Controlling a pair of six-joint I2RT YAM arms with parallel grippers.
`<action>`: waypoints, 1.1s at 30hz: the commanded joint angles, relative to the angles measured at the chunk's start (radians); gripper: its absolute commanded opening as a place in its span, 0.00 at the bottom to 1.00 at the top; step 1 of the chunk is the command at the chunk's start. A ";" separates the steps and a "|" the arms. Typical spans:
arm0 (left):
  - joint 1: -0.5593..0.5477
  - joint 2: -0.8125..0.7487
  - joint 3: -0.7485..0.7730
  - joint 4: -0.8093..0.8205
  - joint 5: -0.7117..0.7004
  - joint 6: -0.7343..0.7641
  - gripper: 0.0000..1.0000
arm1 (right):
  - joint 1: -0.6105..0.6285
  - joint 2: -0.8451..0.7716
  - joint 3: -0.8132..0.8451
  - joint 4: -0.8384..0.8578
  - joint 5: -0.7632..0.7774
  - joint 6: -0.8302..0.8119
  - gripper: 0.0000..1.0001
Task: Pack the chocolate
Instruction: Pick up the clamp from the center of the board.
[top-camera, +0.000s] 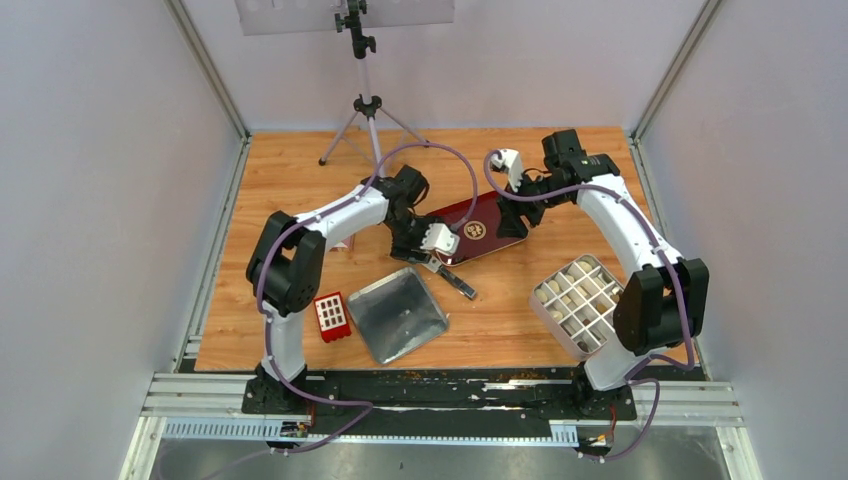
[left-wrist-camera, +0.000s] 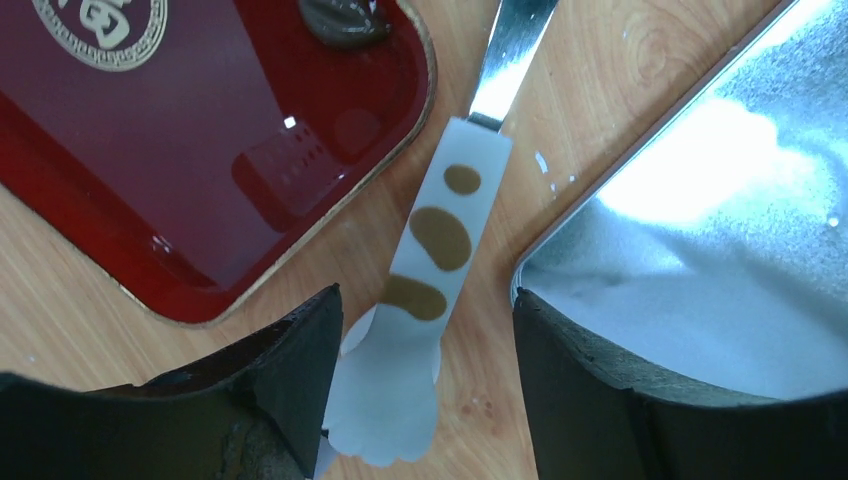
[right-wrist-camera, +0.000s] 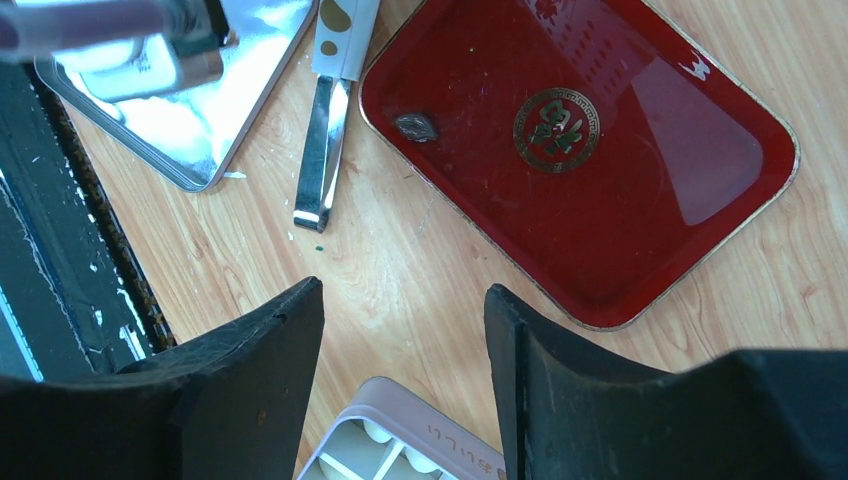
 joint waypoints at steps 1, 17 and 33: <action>-0.040 0.013 -0.024 0.077 -0.022 0.040 0.68 | -0.006 -0.039 -0.013 0.039 -0.030 0.001 0.61; 0.023 -0.046 0.062 -0.110 0.094 -0.009 0.00 | -0.008 -0.052 0.057 0.013 0.008 -0.019 0.62; 0.170 0.143 0.373 -0.619 0.530 -0.162 0.00 | 0.171 -0.184 0.028 0.118 -0.046 -0.310 0.75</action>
